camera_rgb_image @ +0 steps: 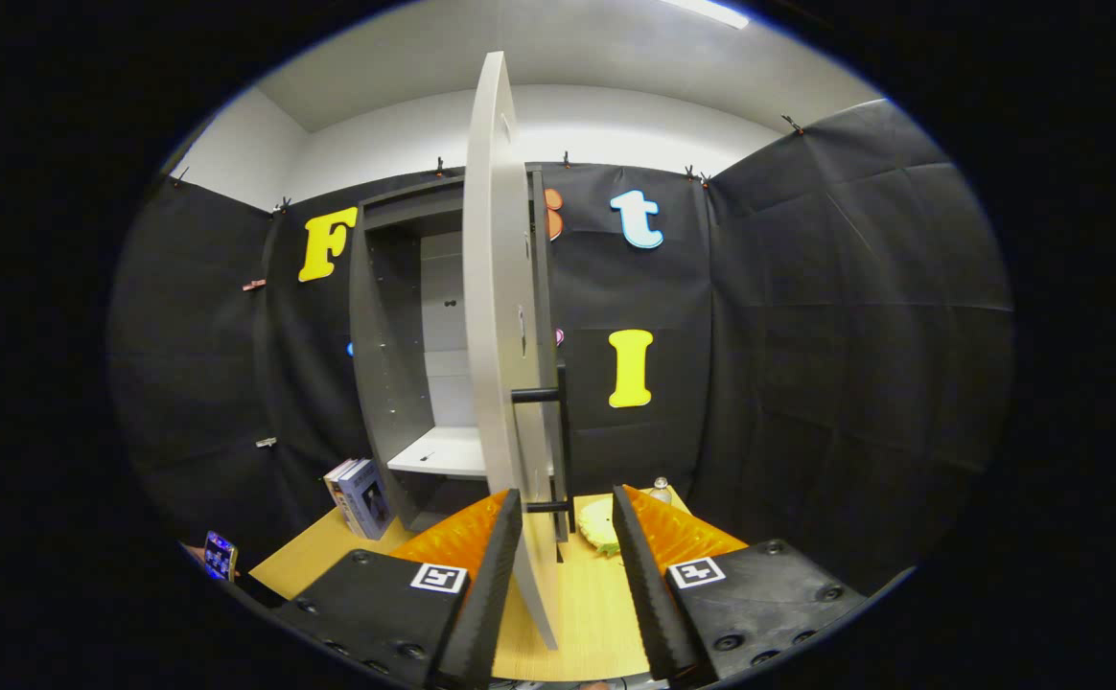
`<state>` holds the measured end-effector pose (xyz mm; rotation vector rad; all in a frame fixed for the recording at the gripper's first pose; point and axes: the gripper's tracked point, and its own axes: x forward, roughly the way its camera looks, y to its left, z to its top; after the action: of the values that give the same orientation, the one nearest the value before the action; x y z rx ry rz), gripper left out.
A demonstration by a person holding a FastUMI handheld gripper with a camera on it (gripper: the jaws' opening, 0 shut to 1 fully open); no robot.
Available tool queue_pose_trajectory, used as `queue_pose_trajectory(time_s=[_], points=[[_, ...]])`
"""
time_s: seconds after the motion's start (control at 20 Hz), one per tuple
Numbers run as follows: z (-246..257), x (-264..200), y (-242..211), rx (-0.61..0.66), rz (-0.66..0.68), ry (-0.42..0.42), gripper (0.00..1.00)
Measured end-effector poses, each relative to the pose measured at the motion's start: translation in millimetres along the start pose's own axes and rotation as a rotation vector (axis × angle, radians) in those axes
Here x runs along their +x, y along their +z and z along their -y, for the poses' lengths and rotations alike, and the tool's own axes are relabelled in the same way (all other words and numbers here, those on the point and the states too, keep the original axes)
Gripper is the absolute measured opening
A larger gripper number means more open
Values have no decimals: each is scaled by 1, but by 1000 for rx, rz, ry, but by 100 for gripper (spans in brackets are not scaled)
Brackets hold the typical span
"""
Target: Open the shoe cabinet door, grab the shoes and put them into the shoe cabinet, then close the shoe cabinet door.
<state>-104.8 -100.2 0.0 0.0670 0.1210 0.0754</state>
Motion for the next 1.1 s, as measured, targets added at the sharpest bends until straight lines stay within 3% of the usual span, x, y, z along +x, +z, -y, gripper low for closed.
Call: queue_pose_trajectory(time_s=[0.2, 0.35, 0.5, 0.75, 1.1], points=[[-51, -28, -27, -40, -90, 126, 100], [-86, -33, -52, -133, -148, 213, 98], [-126, -22, -96, -90, -262, 270, 98], [-163, 14, -229, -29, -548, 263, 99], [-185, 78, -365, -2, -716, 192, 99]])
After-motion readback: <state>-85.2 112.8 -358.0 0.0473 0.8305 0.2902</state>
